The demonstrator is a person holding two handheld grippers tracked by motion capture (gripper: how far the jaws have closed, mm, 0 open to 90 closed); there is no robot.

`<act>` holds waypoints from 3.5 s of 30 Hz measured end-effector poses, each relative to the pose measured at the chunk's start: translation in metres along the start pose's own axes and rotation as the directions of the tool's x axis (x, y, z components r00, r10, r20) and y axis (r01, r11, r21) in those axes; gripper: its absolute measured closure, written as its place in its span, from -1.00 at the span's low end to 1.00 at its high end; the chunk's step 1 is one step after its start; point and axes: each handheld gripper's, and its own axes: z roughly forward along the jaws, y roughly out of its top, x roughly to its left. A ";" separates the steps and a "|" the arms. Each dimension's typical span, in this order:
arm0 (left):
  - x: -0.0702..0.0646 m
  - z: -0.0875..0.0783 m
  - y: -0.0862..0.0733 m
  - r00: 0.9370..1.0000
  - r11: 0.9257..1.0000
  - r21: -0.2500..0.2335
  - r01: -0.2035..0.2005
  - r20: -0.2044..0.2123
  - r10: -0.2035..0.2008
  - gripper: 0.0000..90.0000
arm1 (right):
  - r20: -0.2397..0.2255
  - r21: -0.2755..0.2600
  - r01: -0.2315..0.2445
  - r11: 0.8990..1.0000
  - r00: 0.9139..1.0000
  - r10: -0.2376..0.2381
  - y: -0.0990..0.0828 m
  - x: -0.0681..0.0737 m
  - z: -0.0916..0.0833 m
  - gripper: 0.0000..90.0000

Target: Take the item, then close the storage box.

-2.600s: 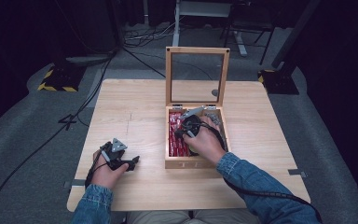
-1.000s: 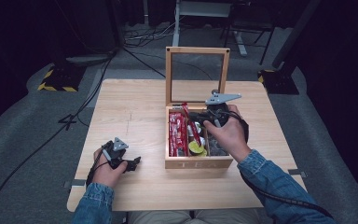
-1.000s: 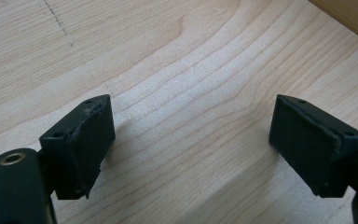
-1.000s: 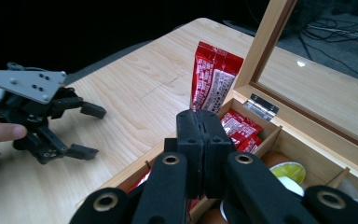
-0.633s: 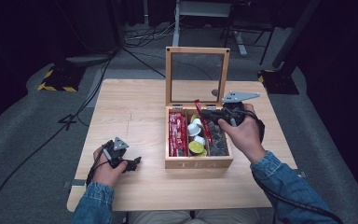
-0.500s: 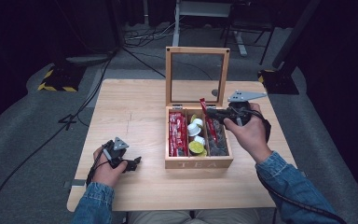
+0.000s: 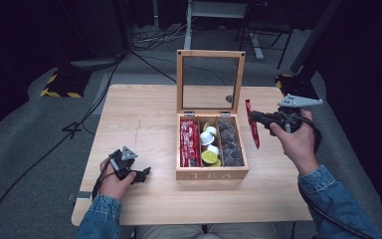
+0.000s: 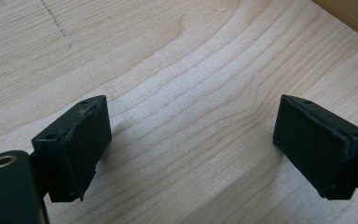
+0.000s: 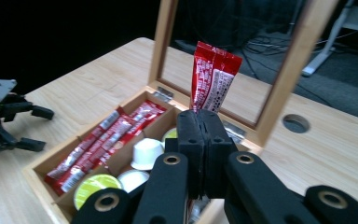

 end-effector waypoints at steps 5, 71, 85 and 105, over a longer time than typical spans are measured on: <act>0.000 0.000 0.000 1.000 1.000 0.000 0.000 0.000 0.000 -0.74 | 0.020 -0.001 0.000 1.000 1.000 0.000 -0.010 -0.017 -0.012 0.97; 0.005 0.005 0.005 1.000 1.000 0.002 -0.007 0.009 0.007 -0.77 | 0.264 0.240 -0.175 0.955 0.958 0.109 -0.164 -0.109 0.012 0.53; 0.007 0.007 0.007 1.000 1.000 0.001 -0.007 0.011 0.007 -0.78 | 0.262 0.098 -0.189 0.977 0.952 0.158 -0.154 -0.106 -0.004 -0.11; 0.008 0.008 0.008 1.000 1.000 0.001 -0.010 0.010 0.010 -0.78 | 0.147 -0.019 -0.124 0.992 0.981 0.126 -0.113 -0.070 -0.018 -0.09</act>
